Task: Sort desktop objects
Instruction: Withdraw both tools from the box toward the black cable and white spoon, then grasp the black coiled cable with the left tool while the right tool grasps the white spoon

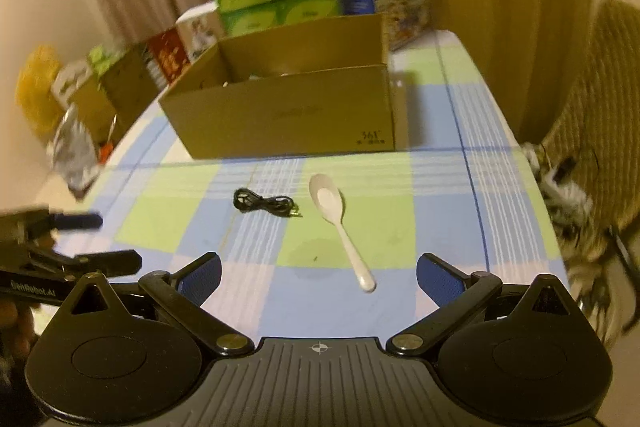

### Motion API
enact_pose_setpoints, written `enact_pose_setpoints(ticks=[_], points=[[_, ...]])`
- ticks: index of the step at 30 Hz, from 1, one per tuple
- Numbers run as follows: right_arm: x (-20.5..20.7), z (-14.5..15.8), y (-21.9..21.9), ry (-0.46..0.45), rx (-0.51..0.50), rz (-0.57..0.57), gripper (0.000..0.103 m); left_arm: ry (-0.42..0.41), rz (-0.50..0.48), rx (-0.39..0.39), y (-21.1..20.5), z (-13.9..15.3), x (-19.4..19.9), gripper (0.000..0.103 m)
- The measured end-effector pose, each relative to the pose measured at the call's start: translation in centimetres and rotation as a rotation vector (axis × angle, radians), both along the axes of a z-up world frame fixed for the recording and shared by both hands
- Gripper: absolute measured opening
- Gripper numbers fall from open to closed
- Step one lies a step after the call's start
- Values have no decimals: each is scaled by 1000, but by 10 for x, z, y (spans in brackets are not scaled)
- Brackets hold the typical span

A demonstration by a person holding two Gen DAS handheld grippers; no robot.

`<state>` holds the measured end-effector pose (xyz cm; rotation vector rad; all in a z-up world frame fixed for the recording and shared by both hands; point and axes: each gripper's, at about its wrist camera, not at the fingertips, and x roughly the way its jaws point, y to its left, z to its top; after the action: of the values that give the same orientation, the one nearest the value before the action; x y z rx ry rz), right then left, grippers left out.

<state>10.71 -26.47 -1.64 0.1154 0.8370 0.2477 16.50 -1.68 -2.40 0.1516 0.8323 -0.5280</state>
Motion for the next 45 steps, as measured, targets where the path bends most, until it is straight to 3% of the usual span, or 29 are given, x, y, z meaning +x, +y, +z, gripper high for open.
enact_pose_setpoints(ticks=[5, 16, 23, 27, 34, 38, 42, 45], points=[[25, -16, 7, 3, -91, 104, 101, -24, -103, 44, -5, -13, 23, 100], [80, -67, 24, 48, -200, 283, 101, -75, -437, 283, -45, -53, 76, 100], [110, -87, 30, 68, -199, 368, 92, -68, -558, 310, -59, -79, 107, 95], [126, -96, 32, 70, -213, 392, 84, -53, -610, 312, -70, -90, 120, 82], [142, -111, 34, 74, -210, 392, 69, -47, -652, 303, -84, -102, 133, 67], [148, -116, 37, 65, -207, 376, 67, -36, -630, 274, -84, -106, 136, 46], [152, -118, 42, 56, -195, 360, 60, -12, -520, 222, -73, -106, 133, 22], [153, -121, 44, 48, -186, 320, 53, 20, -403, 182, -60, -107, 128, 20]])
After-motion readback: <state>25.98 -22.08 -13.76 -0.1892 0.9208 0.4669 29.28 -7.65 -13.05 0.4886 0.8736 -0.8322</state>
